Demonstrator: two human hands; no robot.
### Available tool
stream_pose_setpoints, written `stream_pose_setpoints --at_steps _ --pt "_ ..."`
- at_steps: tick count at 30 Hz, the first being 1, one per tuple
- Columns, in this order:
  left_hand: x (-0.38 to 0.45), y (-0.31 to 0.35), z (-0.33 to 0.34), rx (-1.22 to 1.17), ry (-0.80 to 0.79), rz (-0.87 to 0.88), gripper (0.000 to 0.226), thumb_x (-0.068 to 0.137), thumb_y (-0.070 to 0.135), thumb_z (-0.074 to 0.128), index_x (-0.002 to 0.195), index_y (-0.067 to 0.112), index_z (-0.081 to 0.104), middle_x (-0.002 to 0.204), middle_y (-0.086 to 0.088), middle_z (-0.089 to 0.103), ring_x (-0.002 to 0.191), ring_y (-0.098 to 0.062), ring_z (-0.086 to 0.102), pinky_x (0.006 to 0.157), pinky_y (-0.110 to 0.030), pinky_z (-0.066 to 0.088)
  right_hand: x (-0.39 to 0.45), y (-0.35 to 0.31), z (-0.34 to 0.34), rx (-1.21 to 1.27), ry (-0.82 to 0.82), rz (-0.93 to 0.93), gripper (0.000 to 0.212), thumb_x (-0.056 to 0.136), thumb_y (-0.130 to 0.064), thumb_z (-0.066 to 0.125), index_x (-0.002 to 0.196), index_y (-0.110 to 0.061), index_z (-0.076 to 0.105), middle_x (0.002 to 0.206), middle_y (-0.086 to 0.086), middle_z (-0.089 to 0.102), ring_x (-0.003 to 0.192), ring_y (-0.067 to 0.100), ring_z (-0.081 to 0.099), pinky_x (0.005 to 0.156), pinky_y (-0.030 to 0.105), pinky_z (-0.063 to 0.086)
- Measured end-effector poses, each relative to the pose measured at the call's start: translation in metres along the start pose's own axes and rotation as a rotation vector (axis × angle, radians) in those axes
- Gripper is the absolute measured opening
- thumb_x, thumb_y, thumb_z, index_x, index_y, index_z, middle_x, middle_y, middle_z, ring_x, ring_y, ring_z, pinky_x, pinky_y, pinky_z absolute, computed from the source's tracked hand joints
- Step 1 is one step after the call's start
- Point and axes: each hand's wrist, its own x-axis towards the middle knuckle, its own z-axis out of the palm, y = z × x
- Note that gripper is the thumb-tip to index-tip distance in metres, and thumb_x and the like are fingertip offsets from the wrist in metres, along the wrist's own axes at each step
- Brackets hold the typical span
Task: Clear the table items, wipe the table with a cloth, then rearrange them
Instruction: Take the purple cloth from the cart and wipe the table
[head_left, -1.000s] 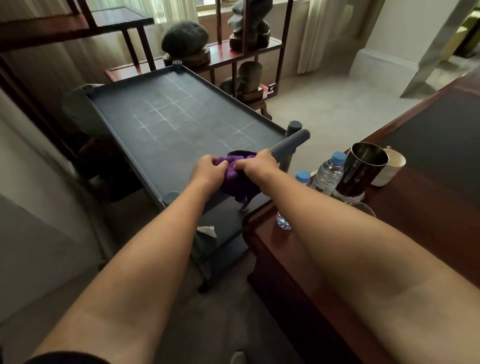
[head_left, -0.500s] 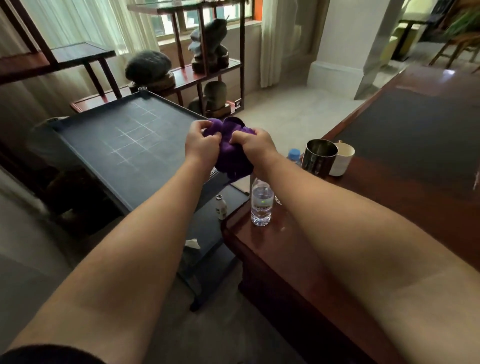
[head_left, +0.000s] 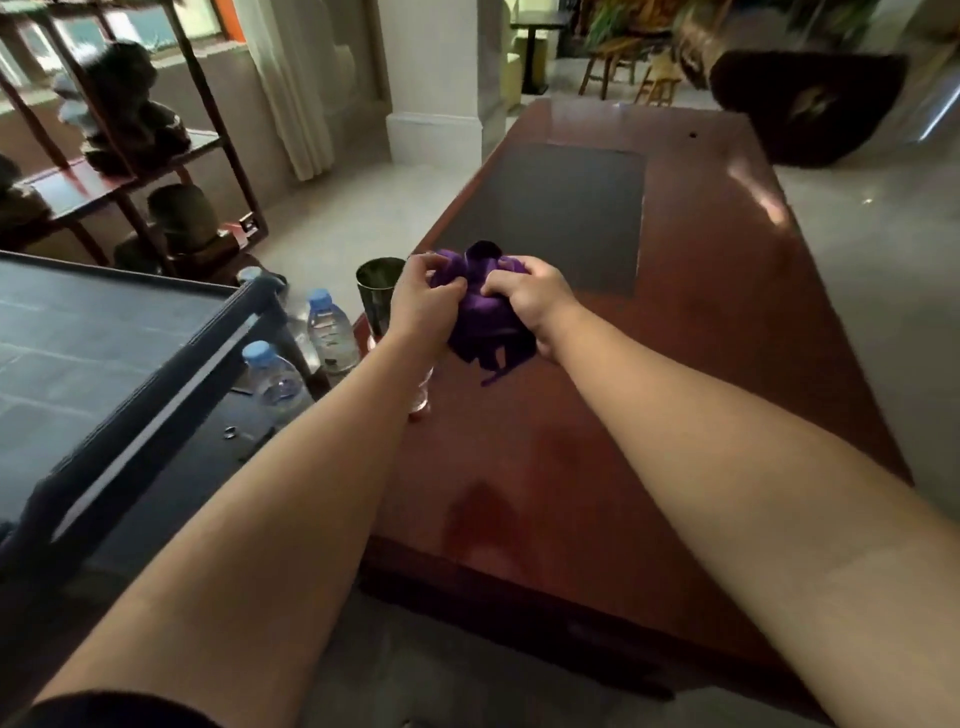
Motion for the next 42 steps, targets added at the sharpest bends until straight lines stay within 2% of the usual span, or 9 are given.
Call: stream_pose_setpoints --at_steps 9,14,20,23,26,28,31,38,42 --pt "-0.028 -0.008 0.123 0.122 -0.304 0.024 0.034 0.090 0.016 0.065 0.123 0.018 0.055 0.114 -0.001 0.060 0.101 -0.019 0.063 0.089 -0.037 0.055 -0.017 0.035 -0.133 0.006 0.253 0.060 0.024 0.073 -0.013 0.072 0.090 -0.027 0.063 0.090 0.002 0.070 0.080 0.022 0.067 0.066 0.028 0.054" --pt "-0.035 -0.016 0.151 0.139 -0.406 0.045 0.031 0.089 0.016 0.065 0.119 0.018 0.056 0.109 -0.002 0.062 0.098 -0.019 0.063 0.083 -0.031 0.054 -0.026 0.049 -0.162 0.023 0.322 0.069 0.035 0.067 -0.019 0.073 0.100 -0.029 0.066 0.093 -0.002 0.071 0.083 0.021 0.068 0.063 0.026 0.052" --pt "-0.035 -0.039 0.154 0.135 -0.481 0.045 0.029 0.090 0.025 0.066 0.117 0.021 0.055 0.099 0.006 0.060 0.092 -0.018 0.064 0.078 -0.035 0.057 -0.030 0.063 -0.172 0.030 0.358 0.076 0.040 0.068 -0.020 0.071 0.106 -0.032 0.065 0.103 -0.002 0.069 0.095 0.022 0.065 0.071 0.029 0.052" --pt "-0.032 -0.064 0.150 0.147 -0.462 -0.042 0.032 0.092 0.029 0.063 0.121 0.016 0.056 0.108 -0.001 0.063 0.095 -0.022 0.064 0.082 -0.040 0.056 -0.035 0.071 -0.180 0.027 0.385 0.084 0.039 0.070 -0.019 0.071 0.106 -0.032 0.066 0.107 -0.001 0.068 0.099 0.022 0.064 0.077 0.032 0.053" --pt "-0.028 -0.101 0.133 0.439 -0.381 0.032 0.037 0.094 0.034 0.057 0.126 0.016 0.057 0.123 -0.005 0.061 0.106 -0.022 0.061 0.086 -0.031 0.046 -0.047 0.089 -0.196 0.004 0.393 0.115 0.043 0.067 -0.023 0.071 0.108 -0.035 0.066 0.112 -0.001 0.067 0.100 0.022 0.063 0.084 0.036 0.054" --pt "-0.026 -0.128 0.118 0.690 -0.367 0.125 0.039 0.096 0.037 0.051 0.131 0.019 0.055 0.134 -0.005 0.053 0.118 -0.024 0.053 0.089 -0.034 0.041 -0.059 0.111 -0.208 0.012 0.400 0.137 0.042 0.065 -0.022 0.072 0.104 -0.037 0.067 0.110 -0.002 0.068 0.098 0.021 0.066 0.079 0.034 0.055" --pt "-0.025 -0.159 0.104 0.795 -0.396 0.120 0.043 0.097 0.037 0.049 0.135 0.018 0.054 0.143 -0.005 0.048 0.133 -0.027 0.040 0.100 -0.042 0.039 -0.079 0.152 -0.231 -0.004 0.445 0.217 0.040 0.063 -0.021 0.073 0.098 -0.041 0.069 0.108 -0.004 0.069 0.095 0.019 0.067 0.071 0.028 0.054" --pt "-0.029 -0.211 0.092 1.069 -0.522 0.181 0.053 0.099 0.044 0.043 0.146 0.020 0.040 0.160 -0.011 0.024 0.150 -0.031 0.008 0.118 -0.052 0.014 -0.108 0.242 -0.278 -0.336 0.544 0.489 0.058 0.078 -0.026 0.075 0.131 -0.038 0.053 0.133 -0.001 0.056 0.109 0.023 0.056 0.088 0.035 0.047" --pt "-0.034 -0.235 0.095 1.219 -0.580 0.171 0.062 0.098 0.057 0.032 0.153 0.028 0.025 0.164 -0.009 0.009 0.150 -0.031 -0.003 0.117 -0.057 0.002 -0.112 0.252 -0.272 -1.011 0.579 0.413 0.068 0.081 -0.046 0.067 0.142 -0.029 0.042 0.145 0.007 0.043 0.126 0.034 0.044 0.095 0.045 0.041"
